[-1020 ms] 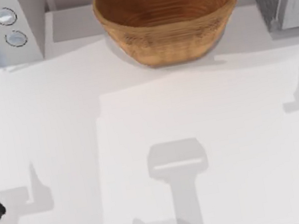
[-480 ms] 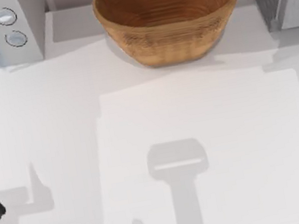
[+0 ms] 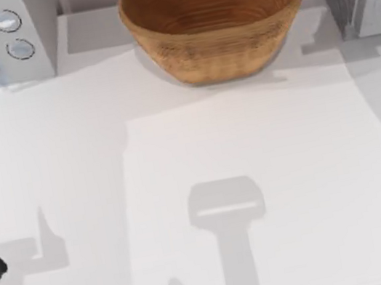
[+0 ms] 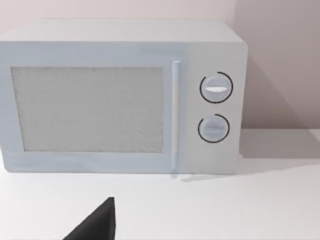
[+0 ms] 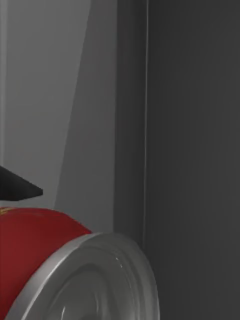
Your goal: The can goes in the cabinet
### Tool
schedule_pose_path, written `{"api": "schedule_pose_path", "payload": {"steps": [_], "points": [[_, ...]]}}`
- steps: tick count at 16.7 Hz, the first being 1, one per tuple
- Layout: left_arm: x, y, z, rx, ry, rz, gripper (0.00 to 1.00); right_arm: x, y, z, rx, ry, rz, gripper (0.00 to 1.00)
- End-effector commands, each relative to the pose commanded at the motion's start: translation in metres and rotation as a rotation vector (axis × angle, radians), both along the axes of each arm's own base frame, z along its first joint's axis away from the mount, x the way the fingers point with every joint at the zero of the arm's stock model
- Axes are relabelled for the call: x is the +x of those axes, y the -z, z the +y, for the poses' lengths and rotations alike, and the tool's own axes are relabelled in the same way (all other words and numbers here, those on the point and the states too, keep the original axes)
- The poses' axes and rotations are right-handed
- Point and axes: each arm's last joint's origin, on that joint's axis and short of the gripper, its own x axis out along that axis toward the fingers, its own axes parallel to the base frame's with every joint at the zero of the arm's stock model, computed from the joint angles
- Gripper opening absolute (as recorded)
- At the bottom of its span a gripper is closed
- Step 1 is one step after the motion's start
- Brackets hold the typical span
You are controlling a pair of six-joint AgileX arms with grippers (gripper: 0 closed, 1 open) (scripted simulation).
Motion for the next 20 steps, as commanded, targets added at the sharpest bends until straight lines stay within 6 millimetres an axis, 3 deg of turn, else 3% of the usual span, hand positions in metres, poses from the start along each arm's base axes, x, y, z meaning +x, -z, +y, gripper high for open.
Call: {"api": "schedule_pose_path", "payload": {"steps": [5, 11, 15, 20], "points": [[0.000, 0.000, 0.000, 0.000, 0.000, 0.000, 1.00, 0.013, -0.020, 0.003, 0.009, 0.021, -0.034, 0.00], [0.000, 0.000, 0.000, 0.000, 0.000, 0.000, 1.00, 0.012, -0.019, 0.003, 0.011, 0.021, -0.034, 0.00], [0.000, 0.000, 0.000, 0.000, 0.000, 0.000, 1.00, 0.008, -0.038, 0.002, 0.027, 0.016, -0.098, 0.00], [0.000, 0.000, 0.000, 0.000, 0.000, 0.000, 1.00, 0.033, -0.049, 0.005, 0.021, 0.012, -0.090, 0.00]]}}
